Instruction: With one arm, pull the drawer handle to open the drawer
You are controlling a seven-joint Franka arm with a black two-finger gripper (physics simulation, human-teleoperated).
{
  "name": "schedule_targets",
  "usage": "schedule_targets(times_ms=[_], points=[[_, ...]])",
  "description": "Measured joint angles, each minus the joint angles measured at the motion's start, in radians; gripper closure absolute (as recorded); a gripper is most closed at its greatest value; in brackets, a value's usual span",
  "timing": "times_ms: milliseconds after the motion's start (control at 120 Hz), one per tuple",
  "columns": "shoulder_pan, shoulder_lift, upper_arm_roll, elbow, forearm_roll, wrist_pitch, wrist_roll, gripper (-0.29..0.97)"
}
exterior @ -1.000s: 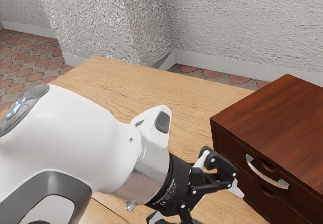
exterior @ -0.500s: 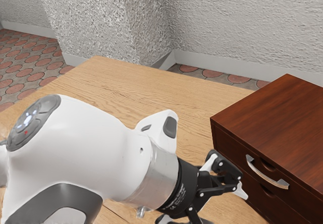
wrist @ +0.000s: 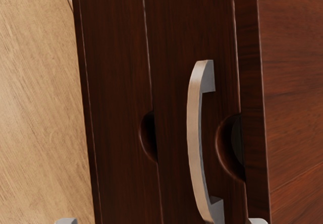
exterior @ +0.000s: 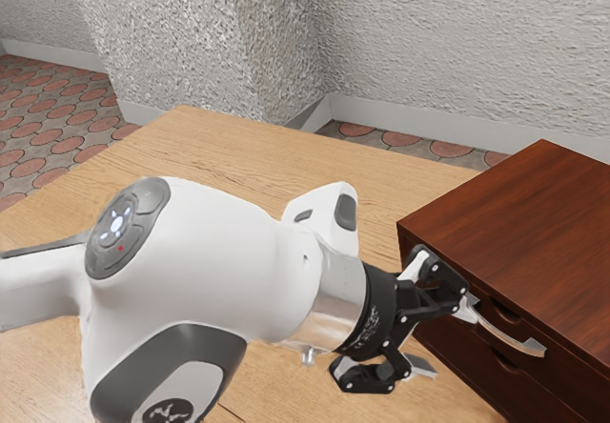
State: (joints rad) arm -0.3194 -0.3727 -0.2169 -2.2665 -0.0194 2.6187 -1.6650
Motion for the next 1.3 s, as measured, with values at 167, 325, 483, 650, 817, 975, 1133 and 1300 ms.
schedule_targets(times_ms=[167, 325, 483, 650, 817, 975, 1133, 1300], points=[[-0.002, 0.019, 0.007, 0.003, 0.034, 0.036, -0.006, 0.3], [-0.025, 0.023, 0.004, 0.001, 0.042, 0.043, -0.031, 0.33], [-0.026, 0.011, -0.007, -0.001, 0.045, 0.021, -0.081, 0.35], [-0.007, 0.008, -0.036, -0.002, 0.046, -0.004, -0.136, 0.35], [0.008, 0.036, -0.036, 0.006, 0.052, -0.013, -0.177, 0.36], [0.009, 0.051, -0.035, 0.016, 0.095, -0.014, -0.207, 0.36], [0.01, 0.052, -0.035, 0.022, 0.114, -0.014, -0.231, 0.39], [0.01, 0.08, -0.034, 0.052, 0.142, -0.012, -0.249, 0.41]])
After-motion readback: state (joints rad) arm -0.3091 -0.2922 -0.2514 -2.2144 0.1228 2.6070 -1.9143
